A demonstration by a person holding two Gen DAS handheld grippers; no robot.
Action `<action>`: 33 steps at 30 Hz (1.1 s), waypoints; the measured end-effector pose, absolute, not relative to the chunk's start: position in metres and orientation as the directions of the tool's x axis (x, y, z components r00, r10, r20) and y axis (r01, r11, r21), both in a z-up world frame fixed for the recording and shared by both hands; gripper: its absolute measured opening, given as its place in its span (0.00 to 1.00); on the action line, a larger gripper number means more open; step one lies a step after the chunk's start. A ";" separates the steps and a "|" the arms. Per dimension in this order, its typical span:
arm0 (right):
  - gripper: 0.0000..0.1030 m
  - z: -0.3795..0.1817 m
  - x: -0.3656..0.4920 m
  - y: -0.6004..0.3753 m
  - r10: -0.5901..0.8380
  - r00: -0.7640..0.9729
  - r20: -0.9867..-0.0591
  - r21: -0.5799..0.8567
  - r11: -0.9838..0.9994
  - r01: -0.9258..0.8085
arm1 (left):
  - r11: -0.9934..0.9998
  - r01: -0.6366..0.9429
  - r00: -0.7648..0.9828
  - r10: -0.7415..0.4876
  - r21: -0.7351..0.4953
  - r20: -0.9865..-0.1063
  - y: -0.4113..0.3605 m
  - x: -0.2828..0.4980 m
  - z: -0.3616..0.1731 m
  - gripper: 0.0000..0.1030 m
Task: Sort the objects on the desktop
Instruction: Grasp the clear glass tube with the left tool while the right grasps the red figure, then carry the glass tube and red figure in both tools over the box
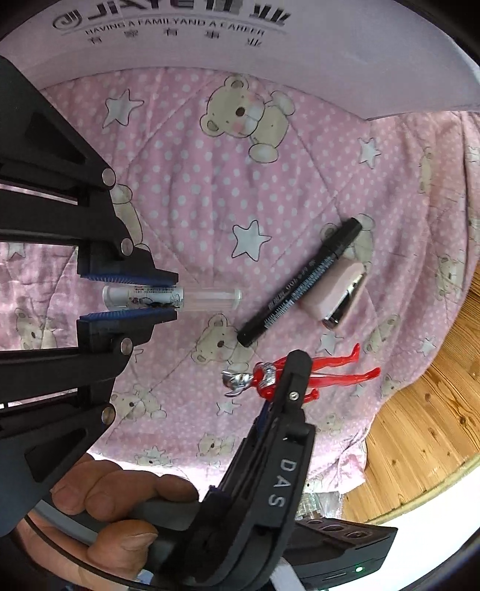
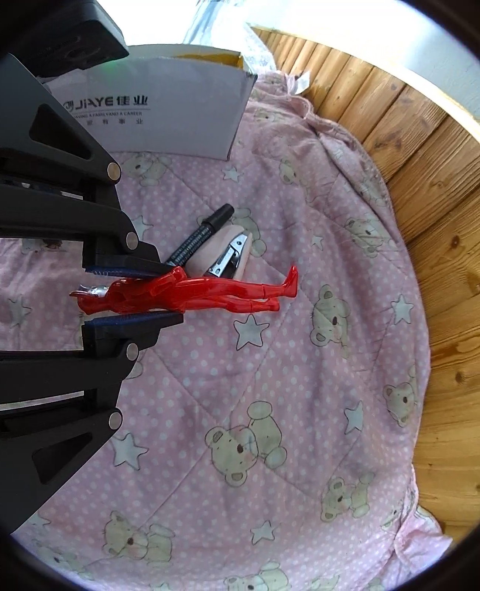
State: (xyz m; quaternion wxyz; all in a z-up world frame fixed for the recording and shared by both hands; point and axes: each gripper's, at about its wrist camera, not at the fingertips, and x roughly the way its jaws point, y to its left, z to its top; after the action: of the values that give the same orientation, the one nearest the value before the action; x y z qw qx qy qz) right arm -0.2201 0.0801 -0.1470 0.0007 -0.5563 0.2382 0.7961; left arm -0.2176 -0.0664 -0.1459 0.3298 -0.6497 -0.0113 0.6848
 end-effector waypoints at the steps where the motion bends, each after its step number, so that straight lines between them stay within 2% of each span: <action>1: 0.17 -0.145 -0.218 0.079 -0.263 -0.383 -0.886 0.378 -0.887 -0.265 | -0.782 -0.438 0.059 0.468 -0.444 -0.882 -0.068 -0.217 -0.143 0.12; 17: 0.17 -0.101 -0.172 0.060 -0.245 -0.416 -0.876 0.366 -0.899 -0.241 | -0.762 -0.459 -0.012 0.519 -0.457 -0.854 -0.080 -0.202 -0.093 0.11; 33: 0.17 -0.044 -0.149 -0.002 -0.244 -0.462 -0.853 0.337 -0.932 -0.130 | -0.757 -0.458 -0.126 0.574 -0.465 -0.809 -0.137 -0.182 -0.032 0.11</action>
State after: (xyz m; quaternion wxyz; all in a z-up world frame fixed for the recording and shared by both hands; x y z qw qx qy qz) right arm -0.1492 -0.0016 -0.0437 -0.0341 -0.5174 0.1806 0.8358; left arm -0.1819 -0.1375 -0.0318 0.3447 -0.5639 -0.0512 0.7487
